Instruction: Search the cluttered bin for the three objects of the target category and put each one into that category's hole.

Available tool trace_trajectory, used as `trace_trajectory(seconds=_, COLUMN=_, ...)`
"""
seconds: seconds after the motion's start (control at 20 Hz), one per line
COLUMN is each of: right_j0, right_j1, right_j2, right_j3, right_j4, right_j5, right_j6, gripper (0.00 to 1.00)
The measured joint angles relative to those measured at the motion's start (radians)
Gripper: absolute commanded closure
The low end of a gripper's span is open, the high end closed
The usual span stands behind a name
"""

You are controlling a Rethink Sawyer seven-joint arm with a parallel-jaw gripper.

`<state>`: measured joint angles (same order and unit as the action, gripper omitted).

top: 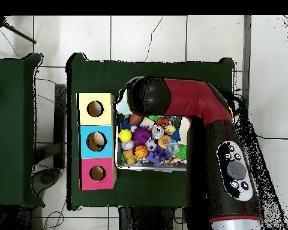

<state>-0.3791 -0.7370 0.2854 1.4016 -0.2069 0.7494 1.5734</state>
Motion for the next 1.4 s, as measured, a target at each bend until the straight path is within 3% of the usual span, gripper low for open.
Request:
trace_trajectory(seconds=0.6, right_j0=0.002, right_j1=-0.084, right_j2=-0.001, right_j3=0.096, right_j4=0.018, right_j5=-0.001, right_j6=0.0, gripper=1.0)
trace_trajectory(seconds=1.4, right_j0=0.002, right_j1=-0.122, right_j2=-0.001, right_j3=0.236, right_j4=0.021, right_j5=-0.049, right_j6=0.0, gripper=1.0)
